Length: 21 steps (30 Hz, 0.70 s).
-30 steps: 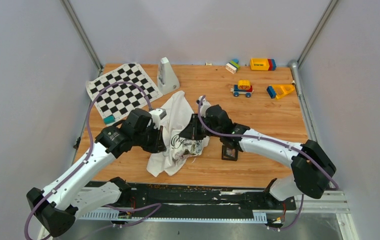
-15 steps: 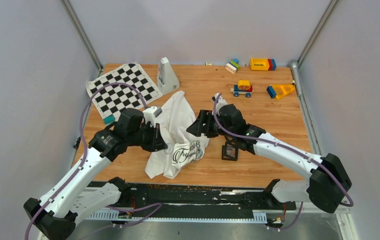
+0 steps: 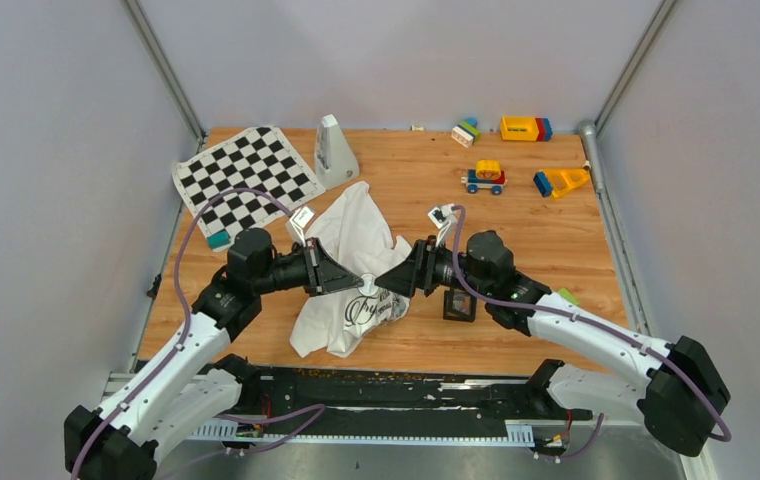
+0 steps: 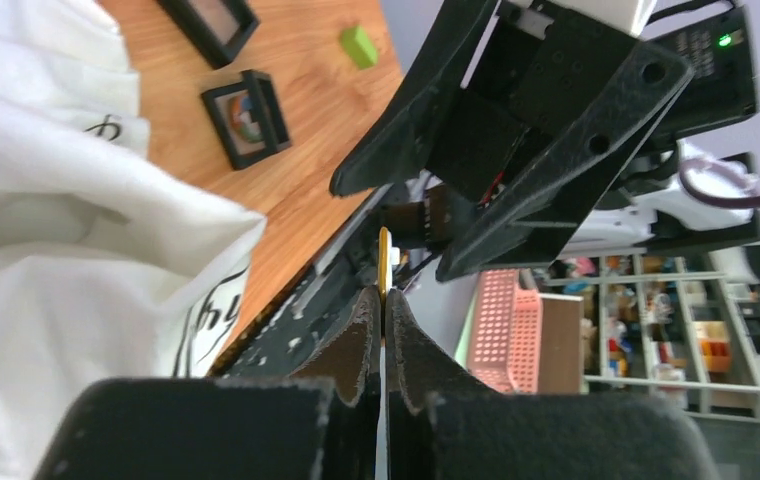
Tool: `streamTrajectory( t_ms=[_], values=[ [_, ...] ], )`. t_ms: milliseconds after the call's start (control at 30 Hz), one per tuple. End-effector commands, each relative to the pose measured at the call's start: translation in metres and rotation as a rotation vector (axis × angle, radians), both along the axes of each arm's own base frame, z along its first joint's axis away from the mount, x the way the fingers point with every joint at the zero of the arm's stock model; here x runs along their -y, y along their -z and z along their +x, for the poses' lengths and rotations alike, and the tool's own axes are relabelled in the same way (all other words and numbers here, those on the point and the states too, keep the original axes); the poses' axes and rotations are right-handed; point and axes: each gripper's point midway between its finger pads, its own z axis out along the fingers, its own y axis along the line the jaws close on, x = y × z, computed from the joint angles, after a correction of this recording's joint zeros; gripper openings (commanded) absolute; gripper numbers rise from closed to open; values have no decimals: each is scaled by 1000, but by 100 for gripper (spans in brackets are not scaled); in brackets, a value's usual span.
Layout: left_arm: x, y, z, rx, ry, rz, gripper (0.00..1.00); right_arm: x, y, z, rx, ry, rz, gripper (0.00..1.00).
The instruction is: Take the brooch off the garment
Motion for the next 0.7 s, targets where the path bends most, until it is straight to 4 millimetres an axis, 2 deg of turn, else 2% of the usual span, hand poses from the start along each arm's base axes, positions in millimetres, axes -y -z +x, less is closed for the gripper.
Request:
streamTrajectory(
  t_ms=[0,33,300,433,667],
  values=[
    [10,-57,2,67,7,-237,0,-9,-41,-16,80,-87,159,59],
    [10,-60,3,84,8,-257,0,-10,-42,-17,76,-95,171,57],
    [9,-53,2,67,1,-272,0,-21,-38,-22,38,-119,210,53],
    [9,-50,0,73,4,-274,0,-22,-39,-20,40,-111,212,42],
    [7,-46,-2,92,4,-273,0,-21,-43,-21,10,-103,234,35]
  ],
)
